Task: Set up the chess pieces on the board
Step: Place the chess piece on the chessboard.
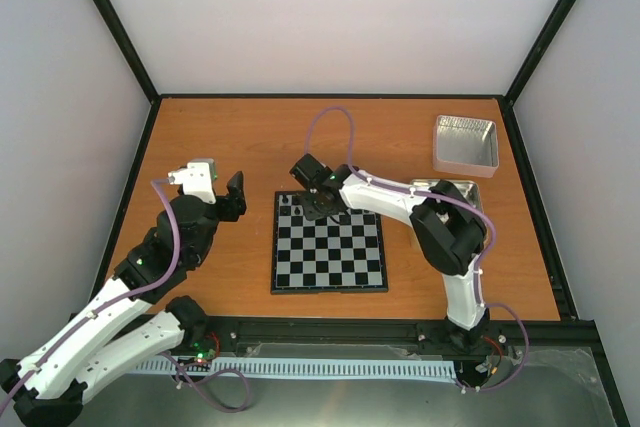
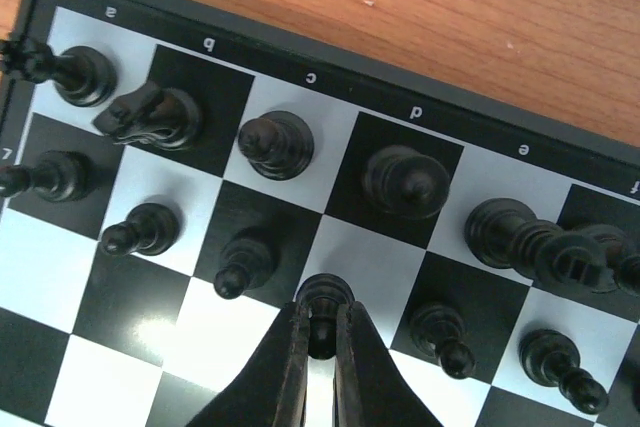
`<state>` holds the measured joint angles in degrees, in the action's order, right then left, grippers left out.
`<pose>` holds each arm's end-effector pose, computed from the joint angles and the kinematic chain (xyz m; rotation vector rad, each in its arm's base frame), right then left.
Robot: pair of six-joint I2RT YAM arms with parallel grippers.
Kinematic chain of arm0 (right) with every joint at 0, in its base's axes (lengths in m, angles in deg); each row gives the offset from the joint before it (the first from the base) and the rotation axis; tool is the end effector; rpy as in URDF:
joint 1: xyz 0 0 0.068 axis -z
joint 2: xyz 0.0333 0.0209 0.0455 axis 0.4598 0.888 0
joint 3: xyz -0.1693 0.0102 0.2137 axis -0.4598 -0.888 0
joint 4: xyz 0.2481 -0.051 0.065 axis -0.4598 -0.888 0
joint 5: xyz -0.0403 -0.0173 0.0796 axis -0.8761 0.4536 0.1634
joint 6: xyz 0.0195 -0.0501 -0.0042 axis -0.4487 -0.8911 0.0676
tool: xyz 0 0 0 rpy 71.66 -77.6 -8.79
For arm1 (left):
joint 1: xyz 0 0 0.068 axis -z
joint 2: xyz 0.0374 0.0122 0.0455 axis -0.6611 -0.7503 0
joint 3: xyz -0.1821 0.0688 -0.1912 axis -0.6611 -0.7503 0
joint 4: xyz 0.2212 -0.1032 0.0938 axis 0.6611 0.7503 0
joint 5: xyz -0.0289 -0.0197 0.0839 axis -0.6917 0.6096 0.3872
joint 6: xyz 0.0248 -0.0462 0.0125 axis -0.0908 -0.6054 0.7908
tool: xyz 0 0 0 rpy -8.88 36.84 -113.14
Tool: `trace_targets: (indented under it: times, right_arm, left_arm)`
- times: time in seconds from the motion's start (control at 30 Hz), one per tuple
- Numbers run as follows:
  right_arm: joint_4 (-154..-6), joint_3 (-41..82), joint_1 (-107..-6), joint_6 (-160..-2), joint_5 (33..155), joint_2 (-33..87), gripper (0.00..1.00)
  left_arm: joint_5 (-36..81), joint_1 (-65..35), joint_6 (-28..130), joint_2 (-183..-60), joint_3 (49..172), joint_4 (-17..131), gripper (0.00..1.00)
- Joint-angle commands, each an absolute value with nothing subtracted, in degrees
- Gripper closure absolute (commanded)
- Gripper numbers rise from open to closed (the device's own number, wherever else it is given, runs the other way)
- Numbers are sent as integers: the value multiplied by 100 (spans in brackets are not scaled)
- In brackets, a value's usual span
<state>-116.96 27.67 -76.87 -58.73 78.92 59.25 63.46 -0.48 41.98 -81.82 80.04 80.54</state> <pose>0.2678 0.3066 0.1824 -0.4598 2.7199 0.2062 0.1201 -0.0786 0.3259 -0.0738 1.7976 -0.2455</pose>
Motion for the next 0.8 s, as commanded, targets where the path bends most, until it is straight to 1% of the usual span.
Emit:
trace_targets:
  times: [0.0,0.13,0.27,0.37,0.53,0.77]
  right_arm:
    - [-11775,2925,-7609,-5847,7731,6088,97]
    - [-11732,2916,-7589,-5854,7771,6141,97]
    - [-11726,2942,-7571,-5883,7807,6183,94]
    - [-11754,2968,-7567,-5901,7831,6179,90]
    - [-11900,3109,-7563,-5927,7825,6049,79]
    - [-12036,3112,-7562,-5902,7703,5373,73]
  left_arm:
    - [6339,-69,4148,-8155,8024,7950,26]
    - [6335,-70,4157,-8186,8024,7945,26]
    - [6338,-70,4157,-8208,8034,7945,26]
    - [6346,-69,4162,-8215,8033,7938,26]
    - [6355,-69,4182,-8225,8036,7940,26]
    - [6272,-69,4195,-8204,8253,8001,25]
